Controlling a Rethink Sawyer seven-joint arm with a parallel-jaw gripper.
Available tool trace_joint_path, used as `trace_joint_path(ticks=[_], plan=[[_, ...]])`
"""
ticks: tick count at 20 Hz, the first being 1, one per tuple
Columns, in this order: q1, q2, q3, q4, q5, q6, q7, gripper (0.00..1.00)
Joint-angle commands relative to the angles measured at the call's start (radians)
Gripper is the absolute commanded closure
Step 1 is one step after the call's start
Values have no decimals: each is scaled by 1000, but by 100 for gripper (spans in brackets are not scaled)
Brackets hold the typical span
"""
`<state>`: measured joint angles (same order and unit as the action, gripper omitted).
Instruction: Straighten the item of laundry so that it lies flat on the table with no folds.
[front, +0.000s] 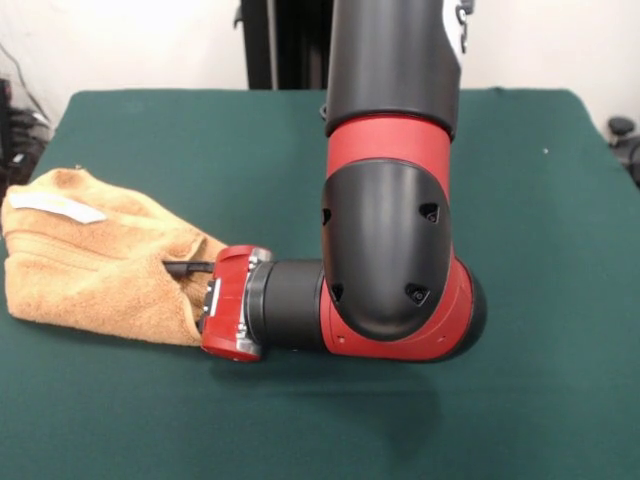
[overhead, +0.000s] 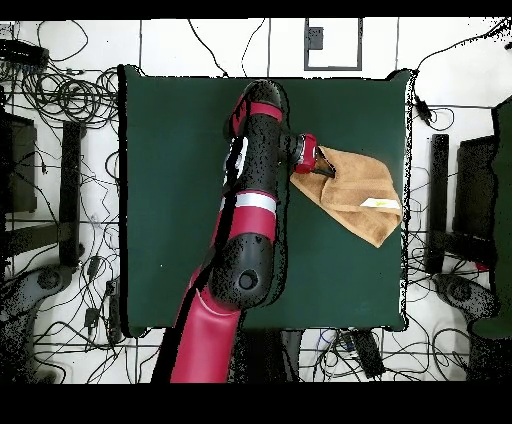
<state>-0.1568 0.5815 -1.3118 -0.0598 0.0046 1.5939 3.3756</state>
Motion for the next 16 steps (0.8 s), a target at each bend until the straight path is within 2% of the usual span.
trace_joint_path(ticks=[1,8,16], plan=[[40,165,94,77,65,-53,-70,0],[49,156,32,83,30,44,-138,0],[88,121,69,134,67,119,-177,0]])
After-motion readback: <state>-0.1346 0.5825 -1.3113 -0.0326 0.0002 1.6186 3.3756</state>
